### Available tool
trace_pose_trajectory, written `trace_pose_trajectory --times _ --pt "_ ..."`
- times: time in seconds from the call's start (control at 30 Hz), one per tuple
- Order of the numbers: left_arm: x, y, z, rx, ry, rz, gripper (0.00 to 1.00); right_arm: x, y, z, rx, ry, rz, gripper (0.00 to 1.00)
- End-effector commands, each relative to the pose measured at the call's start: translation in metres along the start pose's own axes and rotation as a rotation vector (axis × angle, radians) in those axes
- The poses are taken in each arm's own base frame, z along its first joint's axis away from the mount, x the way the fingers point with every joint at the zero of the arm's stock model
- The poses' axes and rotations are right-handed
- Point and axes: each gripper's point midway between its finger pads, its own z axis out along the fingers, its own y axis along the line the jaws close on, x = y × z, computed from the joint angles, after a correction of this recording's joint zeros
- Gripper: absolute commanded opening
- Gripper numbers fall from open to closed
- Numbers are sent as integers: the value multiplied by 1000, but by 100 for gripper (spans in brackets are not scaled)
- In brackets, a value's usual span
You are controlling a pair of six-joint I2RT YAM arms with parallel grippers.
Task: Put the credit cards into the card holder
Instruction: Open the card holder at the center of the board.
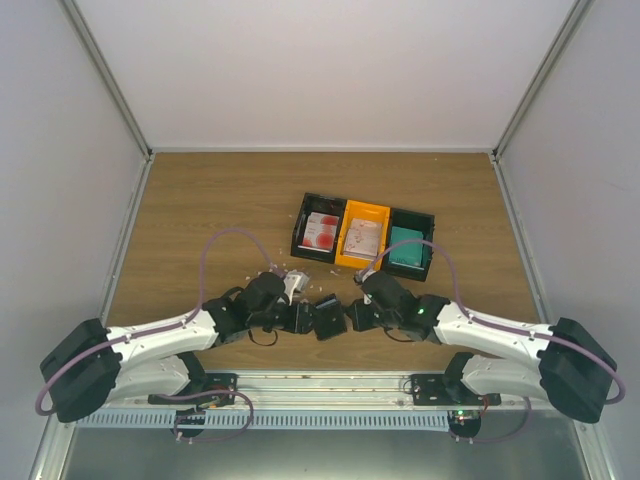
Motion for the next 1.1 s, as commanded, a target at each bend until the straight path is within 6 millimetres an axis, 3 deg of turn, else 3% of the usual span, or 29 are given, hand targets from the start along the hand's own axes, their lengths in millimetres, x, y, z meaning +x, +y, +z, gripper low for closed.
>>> trace_pose_trajectory --times 0.0,0.13,0.4,0.63,1.07 --pt "-1 19 6 -71 -18 -47 58 20 -8 -4 12 88 26 1" --pt "2 32 8 -122 -20 -69 68 23 -6 -6 1 108 29 0" --pt "-13 41 -14 -194 -128 -77 75 -1 22 -12 -75 76 -20 1" --pt "-20 25 -24 -109 -180 -47 76 -19 42 -12 -135 41 -47 1" --pt "-17 39 -22 -165 -163 -60 74 -22 51 -12 -184 24 -77 0"
